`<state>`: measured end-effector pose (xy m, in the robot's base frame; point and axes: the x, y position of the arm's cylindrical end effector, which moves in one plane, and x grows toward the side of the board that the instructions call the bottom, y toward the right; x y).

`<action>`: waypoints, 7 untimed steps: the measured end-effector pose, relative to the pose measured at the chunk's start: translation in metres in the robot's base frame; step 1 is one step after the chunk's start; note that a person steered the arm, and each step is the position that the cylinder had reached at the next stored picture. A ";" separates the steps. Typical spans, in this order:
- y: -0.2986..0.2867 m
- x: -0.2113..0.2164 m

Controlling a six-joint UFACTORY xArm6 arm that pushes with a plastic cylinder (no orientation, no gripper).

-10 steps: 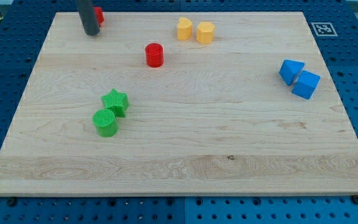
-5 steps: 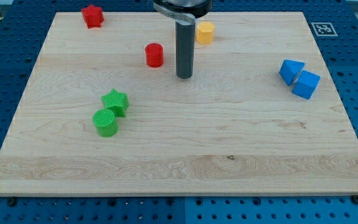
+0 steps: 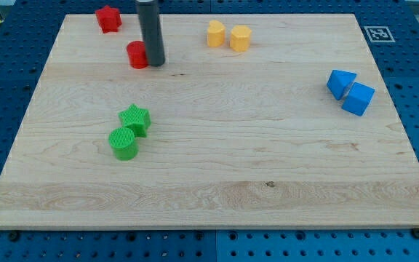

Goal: Move red circle to red star

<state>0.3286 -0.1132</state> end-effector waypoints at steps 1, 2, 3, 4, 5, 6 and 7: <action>-0.028 0.000; -0.053 -0.002; -0.072 -0.002; -0.086 -0.002; -0.105 -0.002; -0.109 -0.005; -0.108 -0.013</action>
<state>0.3156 -0.2215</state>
